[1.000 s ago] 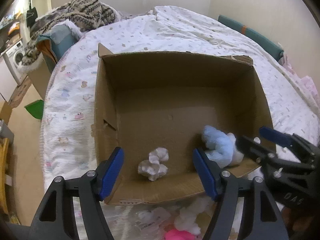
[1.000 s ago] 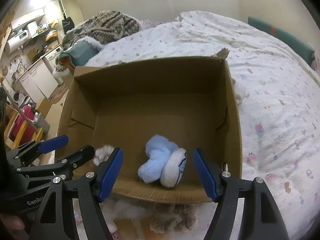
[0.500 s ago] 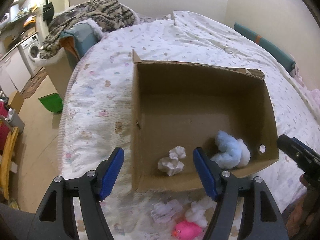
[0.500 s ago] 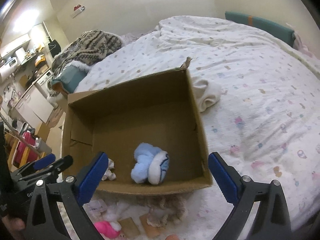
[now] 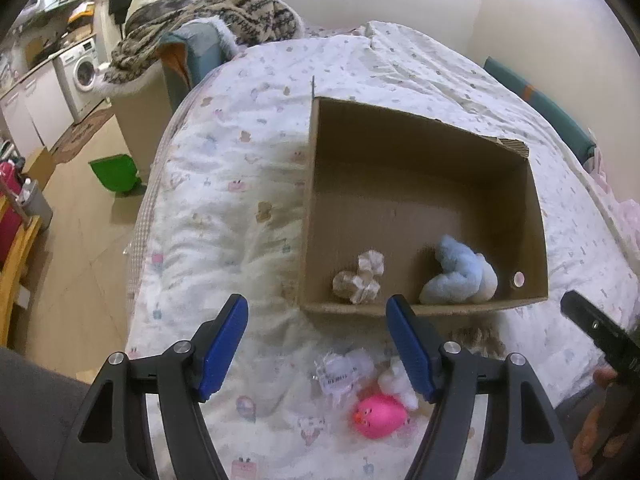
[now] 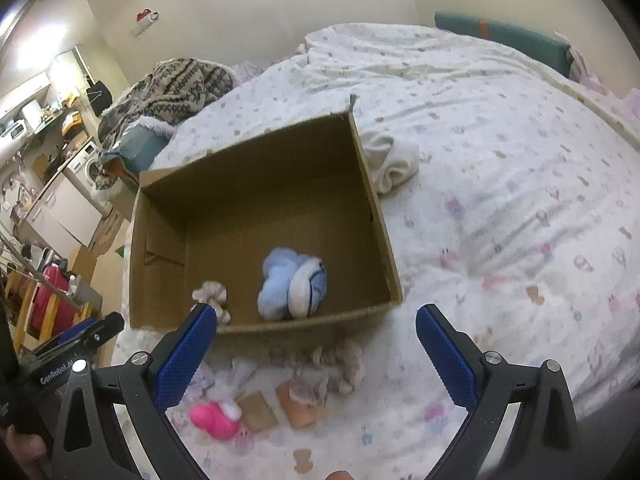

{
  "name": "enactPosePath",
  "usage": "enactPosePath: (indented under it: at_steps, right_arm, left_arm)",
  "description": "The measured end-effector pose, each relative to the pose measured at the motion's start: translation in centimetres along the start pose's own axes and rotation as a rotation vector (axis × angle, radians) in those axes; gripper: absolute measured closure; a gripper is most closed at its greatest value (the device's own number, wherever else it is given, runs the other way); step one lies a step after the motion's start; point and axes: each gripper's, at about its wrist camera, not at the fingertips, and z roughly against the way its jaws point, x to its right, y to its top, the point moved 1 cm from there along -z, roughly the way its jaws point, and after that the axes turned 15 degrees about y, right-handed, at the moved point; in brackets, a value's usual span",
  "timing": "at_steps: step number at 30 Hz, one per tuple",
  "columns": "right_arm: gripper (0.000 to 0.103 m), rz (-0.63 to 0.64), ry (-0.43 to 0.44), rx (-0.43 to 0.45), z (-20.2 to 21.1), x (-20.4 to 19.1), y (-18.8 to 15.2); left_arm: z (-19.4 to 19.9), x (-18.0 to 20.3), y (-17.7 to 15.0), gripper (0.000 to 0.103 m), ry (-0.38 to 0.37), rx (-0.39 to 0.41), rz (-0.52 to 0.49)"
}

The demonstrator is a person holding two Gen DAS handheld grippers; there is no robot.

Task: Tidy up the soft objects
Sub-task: 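Grasp the pink rubber toy with the left tool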

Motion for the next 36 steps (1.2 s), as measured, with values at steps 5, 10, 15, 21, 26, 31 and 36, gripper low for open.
enactPosePath:
  at_steps: [5,10,15,21,26,31,36]
  right_arm:
    - [0.0,-0.026,-0.012,-0.034,0.0,-0.1,-1.4]
    - [0.0,-0.051,-0.019,-0.101,-0.8,0.0,-2.7]
    - [0.0,-0.06,-0.032,-0.11,-1.2,0.1,-2.9]
    - [0.0,-0.115,-0.017,-0.112,-1.5,1.1,-2.6]
    - [0.0,-0.166,-0.007,-0.117,-1.7,2.3,-2.4]
    - [0.0,-0.237,0.007,-0.159,-2.4,3.7,-2.8]
    - [0.025,-0.347,0.147,-0.291,-4.8,4.5,-4.2]
  left_arm:
    - [0.1,-0.9,-1.1,0.034,-0.01,-0.029,0.035]
    - [-1.0,0.8,-3.5,0.034,-0.086,-0.14,-0.006]
    - [-3.3,4.4,-6.5,0.035,-0.146,-0.277,-0.137]
    - [-5.2,7.2,-8.2,0.064,-0.133,-0.318,-0.239]
    - [-5.1,7.4,-8.2,0.073,-0.144,-0.322,-0.238]
    - [-3.2,6.1,-7.7,0.073,-0.136,-0.3,-0.248]
    - [-1.7,3.8,-6.6,0.073,-0.119,-0.272,-0.184]
